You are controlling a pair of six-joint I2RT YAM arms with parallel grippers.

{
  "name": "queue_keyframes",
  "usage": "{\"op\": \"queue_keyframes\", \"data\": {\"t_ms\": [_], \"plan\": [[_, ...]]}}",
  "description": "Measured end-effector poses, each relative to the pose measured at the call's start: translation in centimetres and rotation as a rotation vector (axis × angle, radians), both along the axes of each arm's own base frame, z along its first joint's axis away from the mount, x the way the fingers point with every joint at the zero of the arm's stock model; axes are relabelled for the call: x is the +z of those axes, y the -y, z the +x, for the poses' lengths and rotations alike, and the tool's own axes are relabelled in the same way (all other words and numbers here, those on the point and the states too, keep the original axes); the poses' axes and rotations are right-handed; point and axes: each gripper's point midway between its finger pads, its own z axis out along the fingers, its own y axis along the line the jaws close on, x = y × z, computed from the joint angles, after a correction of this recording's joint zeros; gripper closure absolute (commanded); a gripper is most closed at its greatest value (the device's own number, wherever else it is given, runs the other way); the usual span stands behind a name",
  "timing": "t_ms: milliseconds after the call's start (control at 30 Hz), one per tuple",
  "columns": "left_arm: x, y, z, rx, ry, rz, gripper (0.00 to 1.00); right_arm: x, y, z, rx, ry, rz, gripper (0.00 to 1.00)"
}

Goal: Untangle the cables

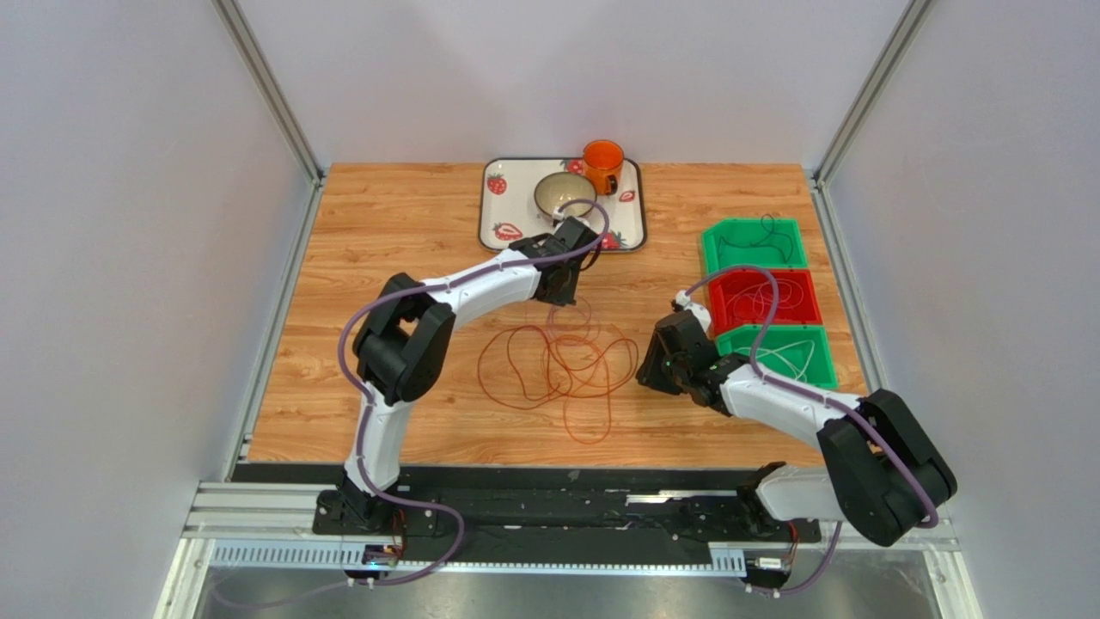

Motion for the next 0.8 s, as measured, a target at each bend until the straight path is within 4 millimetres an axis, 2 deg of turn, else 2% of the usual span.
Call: {"op": "queue_keyframes", "data": {"t_ms": [100, 200, 333, 467, 567, 667, 800], "plan": [[3.6, 0.7, 0.8, -0.017, 0.055, -0.044, 1.0, 0.0, 0.0, 0.0, 0.0, 0.001, 0.0, 0.69], [8.8, 0.9, 0.9, -0.031, 0.135, -0.109, 1.0, 0.1, 0.0, 0.0, 0.0, 0.002, 0.001, 0.69], [15.9, 0.6, 0.5, -0.05, 0.249, -0.199, 1.0, 0.1, 0.1, -0.1, 0.0, 0.003, 0.002, 0.69], [21.1, 0.2, -0.4, -0.091, 0.334, -0.26, 1.0, 0.3, 0.2, -0.3, 0.0, 0.013, 0.008, 0.68], [24.4, 0.1, -1.1, -0.132, 0.386, -0.3, 1.0, 0.6, 0.5, -0.9, 0.005, 0.032, 0.023, 0.6], [27.1, 0.1, -1.6, -0.164, 0.426, -0.334, 1.0, 1.7, 0.5, -1.5, 0.03, 0.076, 0.056, 0.38], [30.3, 0.0, -2.3, -0.193, 0.467, -0.375, 1.0, 5.9, -0.1, -1.2, 0.081, 0.224, 0.133, 0.31]]}}
